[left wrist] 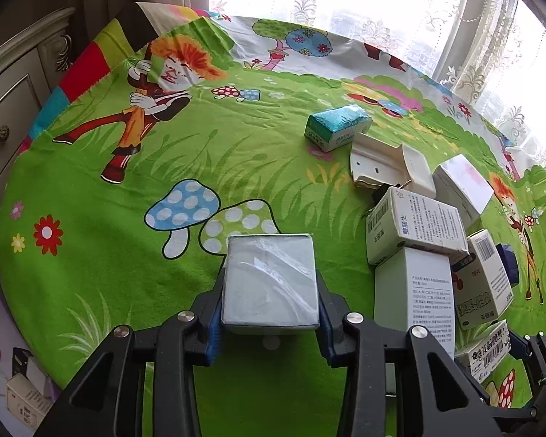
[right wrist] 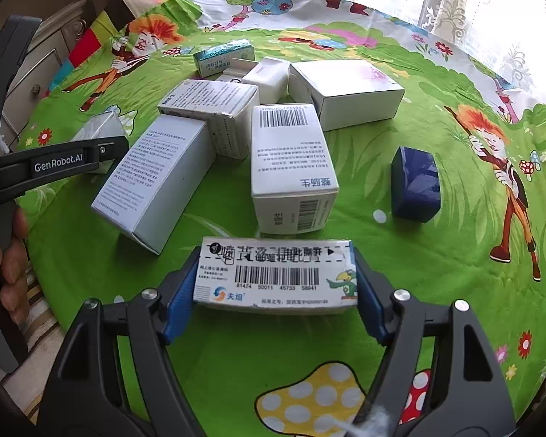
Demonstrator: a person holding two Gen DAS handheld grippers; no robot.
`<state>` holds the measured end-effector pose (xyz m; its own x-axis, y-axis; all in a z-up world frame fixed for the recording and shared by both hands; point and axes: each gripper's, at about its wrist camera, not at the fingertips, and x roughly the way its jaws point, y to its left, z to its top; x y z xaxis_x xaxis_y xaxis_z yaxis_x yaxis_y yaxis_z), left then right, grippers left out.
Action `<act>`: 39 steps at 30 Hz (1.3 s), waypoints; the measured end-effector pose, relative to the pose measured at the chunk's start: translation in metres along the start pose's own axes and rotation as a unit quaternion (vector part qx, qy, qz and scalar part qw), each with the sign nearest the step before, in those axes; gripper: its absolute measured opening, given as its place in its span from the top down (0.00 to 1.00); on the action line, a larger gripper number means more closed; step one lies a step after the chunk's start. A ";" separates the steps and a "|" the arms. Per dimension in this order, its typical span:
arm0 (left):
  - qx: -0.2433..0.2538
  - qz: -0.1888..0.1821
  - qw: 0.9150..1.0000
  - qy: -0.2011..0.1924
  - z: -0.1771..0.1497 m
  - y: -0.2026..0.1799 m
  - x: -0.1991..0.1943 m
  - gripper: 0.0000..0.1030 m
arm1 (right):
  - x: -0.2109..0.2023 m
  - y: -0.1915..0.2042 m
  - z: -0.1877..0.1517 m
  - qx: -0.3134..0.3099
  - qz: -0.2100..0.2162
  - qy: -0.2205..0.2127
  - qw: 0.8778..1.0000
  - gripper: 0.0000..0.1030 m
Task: Organize rigid objects
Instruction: 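Grasp the white cube box with the left tool while the right tool grasps the barcode box, then carry both boxes to the storage box and release them inside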
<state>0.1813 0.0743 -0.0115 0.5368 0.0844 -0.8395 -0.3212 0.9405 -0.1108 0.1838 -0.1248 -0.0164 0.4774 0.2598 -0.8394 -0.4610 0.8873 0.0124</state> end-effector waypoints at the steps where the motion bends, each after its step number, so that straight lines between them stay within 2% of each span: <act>1: -0.001 -0.002 1.000 0.000 -0.001 0.000 -0.001 0.60 | 0.000 0.000 -0.001 0.001 0.000 -0.001 1.000 0.25; 18: -0.032 -0.019 0.999 -0.019 -0.025 0.031 -0.046 0.60 | -0.016 -0.005 -0.011 0.036 0.011 -0.012 0.999 0.25; 29: -0.044 -0.027 0.998 -0.032 -0.044 0.053 -0.080 0.60 | -0.046 0.015 -0.016 0.027 0.018 -0.035 0.999 0.25; 39: -0.069 -0.030 0.996 -0.041 -0.063 0.086 -0.105 0.60 | -0.074 0.046 -0.019 0.011 0.048 -0.050 0.998 0.25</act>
<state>0.0480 0.1250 0.0335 0.6187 0.0625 -0.7831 -0.3887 0.8906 -0.2360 0.1133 -0.1107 0.0358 0.5055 0.3794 -0.7749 -0.4917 0.8647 0.1025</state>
